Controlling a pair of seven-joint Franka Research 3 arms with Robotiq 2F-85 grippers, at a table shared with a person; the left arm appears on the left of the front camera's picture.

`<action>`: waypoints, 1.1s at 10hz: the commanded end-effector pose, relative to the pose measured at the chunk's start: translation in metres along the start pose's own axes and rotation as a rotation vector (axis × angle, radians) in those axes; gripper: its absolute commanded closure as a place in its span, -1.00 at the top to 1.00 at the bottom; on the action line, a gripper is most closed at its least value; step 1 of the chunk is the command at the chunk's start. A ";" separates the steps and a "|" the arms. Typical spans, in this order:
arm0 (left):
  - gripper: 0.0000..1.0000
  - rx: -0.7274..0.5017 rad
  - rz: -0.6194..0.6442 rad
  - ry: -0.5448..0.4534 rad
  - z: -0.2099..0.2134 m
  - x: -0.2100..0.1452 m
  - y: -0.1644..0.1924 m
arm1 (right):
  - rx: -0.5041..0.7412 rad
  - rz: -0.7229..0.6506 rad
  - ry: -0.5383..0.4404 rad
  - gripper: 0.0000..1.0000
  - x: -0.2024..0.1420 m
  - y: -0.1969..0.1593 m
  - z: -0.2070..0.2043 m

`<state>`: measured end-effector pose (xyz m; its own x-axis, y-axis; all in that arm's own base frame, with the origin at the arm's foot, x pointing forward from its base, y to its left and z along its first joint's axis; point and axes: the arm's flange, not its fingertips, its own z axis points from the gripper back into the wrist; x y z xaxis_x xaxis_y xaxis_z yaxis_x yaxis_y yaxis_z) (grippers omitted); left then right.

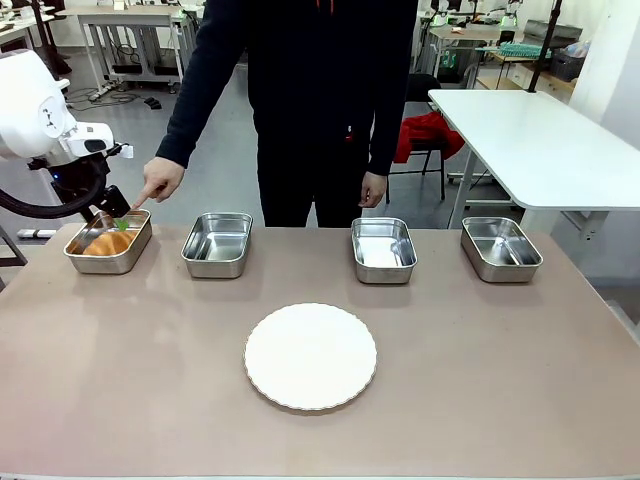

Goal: Place the bread in the container.
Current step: Place the Butter Roll into the Airtight Container indicated by the human.

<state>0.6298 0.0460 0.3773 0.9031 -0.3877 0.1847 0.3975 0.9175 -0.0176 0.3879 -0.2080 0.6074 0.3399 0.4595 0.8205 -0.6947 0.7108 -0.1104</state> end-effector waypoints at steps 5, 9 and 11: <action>1.00 0.000 -0.001 0.000 0.000 0.000 0.000 | 0.001 0.004 -0.015 1.00 0.001 0.001 0.001; 1.00 0.028 0.012 -0.009 0.021 -0.010 -0.023 | 0.001 0.004 -0.015 1.00 0.001 0.001 0.001; 1.00 0.084 0.034 -0.091 0.061 -0.046 -0.064 | 0.001 0.004 -0.015 1.00 0.001 0.001 0.001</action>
<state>0.5967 0.0219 0.4181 0.8971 -0.3747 0.2341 0.3822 0.9240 0.0143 0.3879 -0.2081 0.6077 0.3396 0.4598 0.8205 -0.6945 0.7109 -0.1109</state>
